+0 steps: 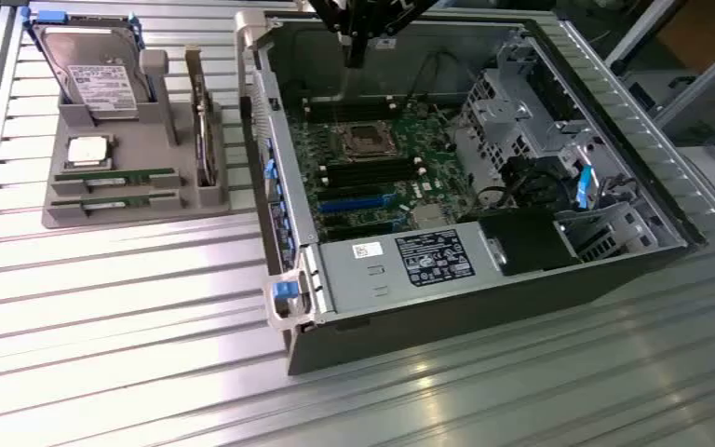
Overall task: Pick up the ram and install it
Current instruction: 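Reach for the ram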
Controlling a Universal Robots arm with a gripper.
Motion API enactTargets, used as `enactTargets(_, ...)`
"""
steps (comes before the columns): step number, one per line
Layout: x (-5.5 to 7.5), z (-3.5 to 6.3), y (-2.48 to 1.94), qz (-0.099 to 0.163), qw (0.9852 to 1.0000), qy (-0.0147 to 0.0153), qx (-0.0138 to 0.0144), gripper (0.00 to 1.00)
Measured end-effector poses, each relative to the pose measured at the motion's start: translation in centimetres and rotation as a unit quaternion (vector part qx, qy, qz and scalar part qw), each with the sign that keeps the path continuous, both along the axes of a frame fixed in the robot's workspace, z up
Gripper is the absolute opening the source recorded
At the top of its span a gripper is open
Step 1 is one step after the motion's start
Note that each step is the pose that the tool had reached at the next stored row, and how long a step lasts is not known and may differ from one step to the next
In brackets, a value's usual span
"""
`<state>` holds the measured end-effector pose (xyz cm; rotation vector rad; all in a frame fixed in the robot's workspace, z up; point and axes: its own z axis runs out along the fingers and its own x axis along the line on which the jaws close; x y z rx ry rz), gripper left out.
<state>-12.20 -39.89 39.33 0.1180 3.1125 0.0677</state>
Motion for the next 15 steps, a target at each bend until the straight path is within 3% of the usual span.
enactTargets(1,-0.8,0.00,0.00,0.000,1.0000,0.0000,0.0000,0.14)
enactTargets(4,-1.3,0.00,0.00,0.000,1.0000,0.0000,0.0000,0.14)
enactTargets(15,-2.2,0.00,0.00,0.000,1.0000,0.0000,0.0000,0.14)
